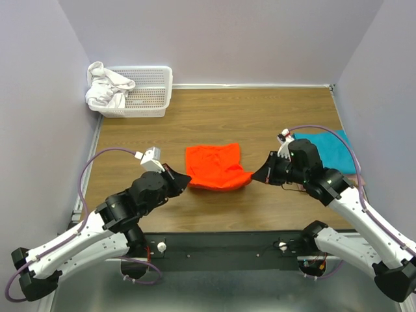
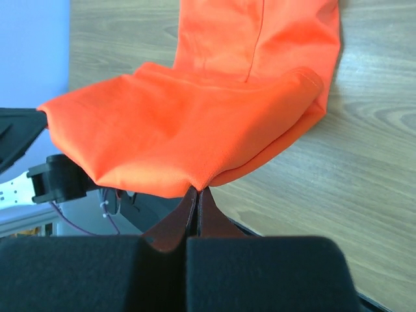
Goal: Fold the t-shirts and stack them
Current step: Fold the tshirt
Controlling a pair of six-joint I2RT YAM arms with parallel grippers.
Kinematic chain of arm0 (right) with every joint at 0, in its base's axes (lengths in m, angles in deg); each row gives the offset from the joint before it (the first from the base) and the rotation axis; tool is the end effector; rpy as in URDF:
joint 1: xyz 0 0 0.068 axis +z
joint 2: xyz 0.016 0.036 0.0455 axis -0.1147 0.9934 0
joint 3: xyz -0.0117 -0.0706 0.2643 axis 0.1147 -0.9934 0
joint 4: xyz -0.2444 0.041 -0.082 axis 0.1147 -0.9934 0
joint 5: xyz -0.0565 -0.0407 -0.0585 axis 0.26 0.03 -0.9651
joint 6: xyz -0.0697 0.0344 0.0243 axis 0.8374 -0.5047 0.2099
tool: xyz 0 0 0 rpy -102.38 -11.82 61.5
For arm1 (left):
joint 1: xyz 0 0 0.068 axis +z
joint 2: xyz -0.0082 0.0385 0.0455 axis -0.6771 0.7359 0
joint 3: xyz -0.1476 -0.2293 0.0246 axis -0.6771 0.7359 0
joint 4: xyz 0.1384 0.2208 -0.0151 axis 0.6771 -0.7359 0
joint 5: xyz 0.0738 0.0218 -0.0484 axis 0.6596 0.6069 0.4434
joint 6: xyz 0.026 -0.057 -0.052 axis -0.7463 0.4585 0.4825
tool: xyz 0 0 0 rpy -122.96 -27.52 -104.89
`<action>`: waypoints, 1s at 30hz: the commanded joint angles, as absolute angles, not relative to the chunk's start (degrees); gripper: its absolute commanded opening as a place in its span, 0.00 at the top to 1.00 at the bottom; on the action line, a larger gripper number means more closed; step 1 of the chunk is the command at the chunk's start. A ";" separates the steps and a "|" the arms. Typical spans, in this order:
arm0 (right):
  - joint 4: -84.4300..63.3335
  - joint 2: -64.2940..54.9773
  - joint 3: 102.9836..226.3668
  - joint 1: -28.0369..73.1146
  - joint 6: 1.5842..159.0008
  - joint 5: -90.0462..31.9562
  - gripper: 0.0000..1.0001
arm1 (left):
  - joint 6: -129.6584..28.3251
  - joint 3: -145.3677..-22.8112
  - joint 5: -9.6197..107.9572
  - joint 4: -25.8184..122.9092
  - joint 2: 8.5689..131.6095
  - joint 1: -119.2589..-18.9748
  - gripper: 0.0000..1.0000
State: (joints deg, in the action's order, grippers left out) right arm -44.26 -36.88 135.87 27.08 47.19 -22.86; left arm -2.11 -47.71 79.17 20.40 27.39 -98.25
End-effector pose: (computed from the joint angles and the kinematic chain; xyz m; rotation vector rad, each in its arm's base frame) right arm 0.1630 0.1287 0.2799 -0.0157 2.3623 0.9432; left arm 0.1155 -0.1228 0.2753 -0.3413 2.0389 -0.9413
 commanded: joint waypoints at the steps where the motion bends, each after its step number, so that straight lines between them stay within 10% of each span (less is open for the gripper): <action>1: -45.46 -34.85 139.05 27.34 48.17 -26.75 1.00 | 1.47 -49.18 86.15 18.42 30.35 -98.34 1.00; 30: -33.70 -17.02 150.12 26.46 48.35 -48.55 1.00 | -14.69 -58.67 75.10 33.52 55.40 -75.14 1.00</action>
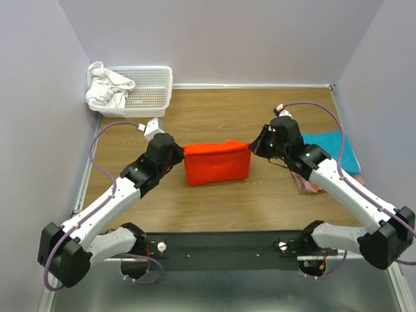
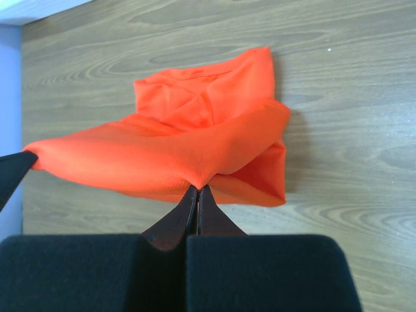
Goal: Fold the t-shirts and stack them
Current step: Fold the tshirt
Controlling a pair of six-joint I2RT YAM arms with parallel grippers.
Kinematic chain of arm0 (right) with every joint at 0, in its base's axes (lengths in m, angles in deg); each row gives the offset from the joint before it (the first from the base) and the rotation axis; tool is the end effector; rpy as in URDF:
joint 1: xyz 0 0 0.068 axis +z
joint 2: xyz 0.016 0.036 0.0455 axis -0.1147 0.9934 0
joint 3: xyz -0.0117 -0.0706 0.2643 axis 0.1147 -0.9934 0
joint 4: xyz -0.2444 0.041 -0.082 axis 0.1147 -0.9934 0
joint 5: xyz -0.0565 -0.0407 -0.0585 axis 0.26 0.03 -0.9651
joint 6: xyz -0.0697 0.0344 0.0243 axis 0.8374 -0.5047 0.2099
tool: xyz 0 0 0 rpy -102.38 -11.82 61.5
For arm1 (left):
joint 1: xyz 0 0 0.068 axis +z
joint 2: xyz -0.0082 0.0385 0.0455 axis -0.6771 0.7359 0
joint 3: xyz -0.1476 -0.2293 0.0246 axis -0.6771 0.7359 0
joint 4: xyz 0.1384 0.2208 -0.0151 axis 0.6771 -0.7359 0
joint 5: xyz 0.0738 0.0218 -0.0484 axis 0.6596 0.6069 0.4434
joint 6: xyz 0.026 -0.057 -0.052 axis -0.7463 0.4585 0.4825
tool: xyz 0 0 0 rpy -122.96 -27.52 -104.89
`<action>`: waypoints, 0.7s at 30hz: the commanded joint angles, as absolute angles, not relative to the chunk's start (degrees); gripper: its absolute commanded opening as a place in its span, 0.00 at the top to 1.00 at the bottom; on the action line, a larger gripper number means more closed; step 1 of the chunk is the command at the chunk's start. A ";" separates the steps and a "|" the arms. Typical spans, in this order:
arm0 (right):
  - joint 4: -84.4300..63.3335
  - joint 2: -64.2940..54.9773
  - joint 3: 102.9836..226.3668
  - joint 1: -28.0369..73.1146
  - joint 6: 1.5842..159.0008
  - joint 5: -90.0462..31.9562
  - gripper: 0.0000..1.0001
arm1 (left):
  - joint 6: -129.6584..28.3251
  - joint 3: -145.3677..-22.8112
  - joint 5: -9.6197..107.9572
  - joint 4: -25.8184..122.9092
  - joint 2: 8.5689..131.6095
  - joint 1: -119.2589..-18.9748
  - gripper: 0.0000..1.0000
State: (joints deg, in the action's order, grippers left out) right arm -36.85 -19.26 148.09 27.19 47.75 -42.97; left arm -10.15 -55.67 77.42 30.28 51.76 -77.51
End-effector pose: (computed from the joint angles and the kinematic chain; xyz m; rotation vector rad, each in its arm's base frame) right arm 0.2400 0.1512 0.3031 0.1732 2.2244 0.6032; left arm 0.2188 -0.1233 0.2689 -0.5254 2.0353 -0.5722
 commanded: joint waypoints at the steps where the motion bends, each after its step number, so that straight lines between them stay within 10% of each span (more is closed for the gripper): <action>1: -33.16 -15.96 150.39 26.20 48.35 -48.20 1.00 | -14.87 -59.98 74.92 33.43 56.63 -74.61 1.00; 21: -26.83 5.04 157.24 16.71 50.98 -38.98 1.00 | -19.71 -72.29 69.91 36.78 83.71 -68.02 1.00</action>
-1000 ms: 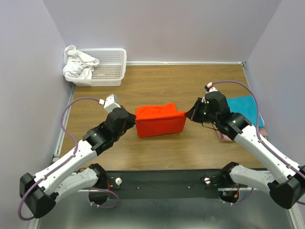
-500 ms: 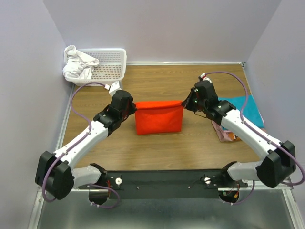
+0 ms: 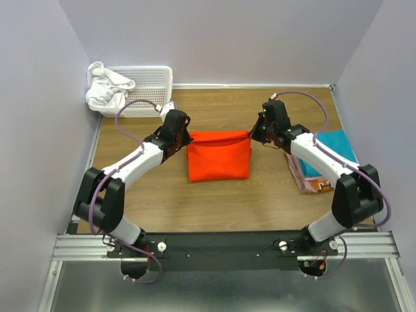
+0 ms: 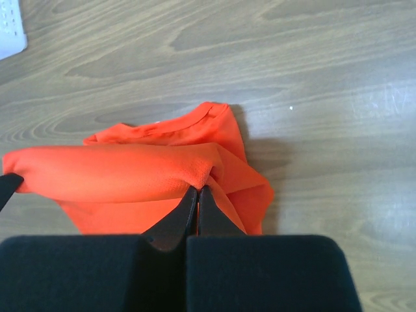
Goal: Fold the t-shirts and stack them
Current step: Fold the tshirt
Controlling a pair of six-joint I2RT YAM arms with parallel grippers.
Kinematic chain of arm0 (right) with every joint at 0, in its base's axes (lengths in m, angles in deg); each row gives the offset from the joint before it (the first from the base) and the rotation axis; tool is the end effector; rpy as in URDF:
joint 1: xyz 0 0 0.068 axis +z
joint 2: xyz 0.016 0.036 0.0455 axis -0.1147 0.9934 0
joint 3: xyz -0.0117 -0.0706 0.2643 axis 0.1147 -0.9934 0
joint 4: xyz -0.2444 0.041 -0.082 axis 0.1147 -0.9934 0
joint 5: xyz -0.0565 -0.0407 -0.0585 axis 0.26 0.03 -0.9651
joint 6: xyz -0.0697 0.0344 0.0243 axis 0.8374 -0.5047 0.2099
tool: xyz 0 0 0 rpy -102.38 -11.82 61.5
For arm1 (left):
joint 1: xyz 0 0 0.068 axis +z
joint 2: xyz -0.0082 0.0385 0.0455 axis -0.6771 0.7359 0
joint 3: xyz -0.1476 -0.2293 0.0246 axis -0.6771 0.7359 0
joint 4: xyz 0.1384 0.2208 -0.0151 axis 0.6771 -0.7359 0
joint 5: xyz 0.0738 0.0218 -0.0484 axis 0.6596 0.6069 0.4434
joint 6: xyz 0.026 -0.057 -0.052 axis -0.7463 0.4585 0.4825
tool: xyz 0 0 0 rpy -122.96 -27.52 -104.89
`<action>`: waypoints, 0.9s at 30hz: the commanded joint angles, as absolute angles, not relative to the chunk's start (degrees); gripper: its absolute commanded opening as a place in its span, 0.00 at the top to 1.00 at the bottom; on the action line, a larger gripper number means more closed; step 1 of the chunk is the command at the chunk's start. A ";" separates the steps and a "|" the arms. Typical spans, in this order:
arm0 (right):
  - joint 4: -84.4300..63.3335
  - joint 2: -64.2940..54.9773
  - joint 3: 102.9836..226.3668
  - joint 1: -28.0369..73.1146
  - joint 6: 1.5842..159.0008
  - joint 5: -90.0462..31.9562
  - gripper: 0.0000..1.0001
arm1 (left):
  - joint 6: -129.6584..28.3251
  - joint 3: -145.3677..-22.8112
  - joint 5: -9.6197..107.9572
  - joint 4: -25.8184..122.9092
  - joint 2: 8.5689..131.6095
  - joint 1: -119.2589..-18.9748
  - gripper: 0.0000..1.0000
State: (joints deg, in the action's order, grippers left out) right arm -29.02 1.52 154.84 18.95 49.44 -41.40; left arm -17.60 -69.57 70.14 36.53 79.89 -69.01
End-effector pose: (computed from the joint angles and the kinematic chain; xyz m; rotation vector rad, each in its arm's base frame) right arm 0.3333 0.1527 0.2508 0.2892 2.3044 0.4791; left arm 0.3257 -0.1444 0.2307 -0.4766 2.1905 -0.4389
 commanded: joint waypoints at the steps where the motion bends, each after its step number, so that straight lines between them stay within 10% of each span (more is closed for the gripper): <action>1: -26.13 6.01 157.51 16.35 51.51 -37.75 1.00 | -19.88 -73.52 70.00 36.51 84.76 -67.93 1.00; 15: -23.14 20.78 165.15 13.45 53.71 -30.62 1.00 | -20.06 -79.68 72.02 35.10 95.05 -66.26 0.99; 19: -22.96 23.68 167.87 12.84 53.97 -29.83 0.94 | -21.29 -82.05 71.23 34.93 97.60 -66.00 0.43; 20: -22.96 24.29 168.49 12.75 54.15 -29.83 0.88 | -21.99 -83.10 71.23 35.02 97.86 -66.00 0.02; 24: -23.05 25.01 171.65 12.40 55.64 -27.82 0.46 | -23.31 -86.10 70.97 33.96 97.17 -65.91 0.02; 26: -23.05 23.87 171.49 12.40 56.96 -24.66 0.00 | -23.66 -85.58 69.57 35.01 94.55 -66.00 0.02; 27: -23.05 22.90 170.96 12.31 56.79 -23.95 0.00 | -23.84 -85.05 67.82 35.71 93.57 -66.08 0.02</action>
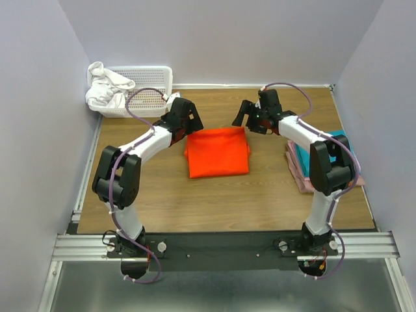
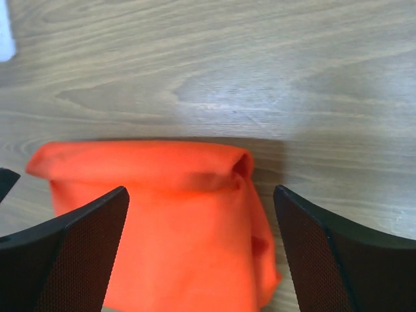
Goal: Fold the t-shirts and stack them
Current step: Fold the tshirt
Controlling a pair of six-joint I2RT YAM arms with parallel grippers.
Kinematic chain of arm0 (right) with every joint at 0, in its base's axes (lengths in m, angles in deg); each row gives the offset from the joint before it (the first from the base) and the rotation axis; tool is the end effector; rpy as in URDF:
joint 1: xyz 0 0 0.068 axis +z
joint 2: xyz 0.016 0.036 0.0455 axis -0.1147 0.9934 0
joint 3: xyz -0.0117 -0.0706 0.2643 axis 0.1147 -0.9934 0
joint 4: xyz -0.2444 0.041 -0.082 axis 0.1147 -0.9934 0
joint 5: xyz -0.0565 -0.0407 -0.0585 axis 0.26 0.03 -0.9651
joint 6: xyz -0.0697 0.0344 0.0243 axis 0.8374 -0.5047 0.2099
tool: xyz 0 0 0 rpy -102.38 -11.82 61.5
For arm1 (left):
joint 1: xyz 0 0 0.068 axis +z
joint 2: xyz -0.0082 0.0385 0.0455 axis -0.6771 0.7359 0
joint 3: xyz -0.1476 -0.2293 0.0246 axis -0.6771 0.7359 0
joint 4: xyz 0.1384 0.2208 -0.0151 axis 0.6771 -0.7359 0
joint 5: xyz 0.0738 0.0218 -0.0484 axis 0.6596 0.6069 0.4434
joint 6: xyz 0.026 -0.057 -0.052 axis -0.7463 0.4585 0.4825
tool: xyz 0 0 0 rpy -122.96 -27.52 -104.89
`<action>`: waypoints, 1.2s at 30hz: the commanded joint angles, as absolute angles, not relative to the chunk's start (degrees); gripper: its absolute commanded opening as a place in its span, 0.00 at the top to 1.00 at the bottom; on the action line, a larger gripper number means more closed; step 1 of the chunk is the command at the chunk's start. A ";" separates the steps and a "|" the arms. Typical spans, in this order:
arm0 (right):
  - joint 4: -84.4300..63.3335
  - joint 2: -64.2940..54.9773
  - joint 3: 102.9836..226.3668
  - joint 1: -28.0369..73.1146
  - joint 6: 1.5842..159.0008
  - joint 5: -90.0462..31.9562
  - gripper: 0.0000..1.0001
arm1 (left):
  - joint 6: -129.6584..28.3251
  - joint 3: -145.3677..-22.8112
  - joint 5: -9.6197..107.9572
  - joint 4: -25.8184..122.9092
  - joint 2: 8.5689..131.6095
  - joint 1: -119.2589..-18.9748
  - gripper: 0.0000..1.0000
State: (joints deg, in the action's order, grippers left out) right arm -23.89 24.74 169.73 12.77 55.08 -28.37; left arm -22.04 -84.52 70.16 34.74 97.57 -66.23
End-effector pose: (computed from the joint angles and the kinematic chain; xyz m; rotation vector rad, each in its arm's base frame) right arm 0.4295 0.1616 0.1929 0.1913 2.3991 0.6031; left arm 0.3973 -0.1568 0.2047 -0.4451 2.2596 -0.3237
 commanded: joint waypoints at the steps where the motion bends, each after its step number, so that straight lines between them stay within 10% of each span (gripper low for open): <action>1: -22.96 20.98 169.39 12.40 56.61 -22.72 0.00 | -24.01 -83.22 66.67 37.37 91.73 -66.26 0.02; 10: -12.77 14.10 157.51 12.40 53.71 -5.84 0.00 | -25.15 -73.62 51.11 51.09 90.04 -67.05 0.02; 36: -12.33 35.74 170.78 11.87 56.96 -11.90 0.00 | -24.98 -77.13 55.05 52.77 105.26 -65.29 0.02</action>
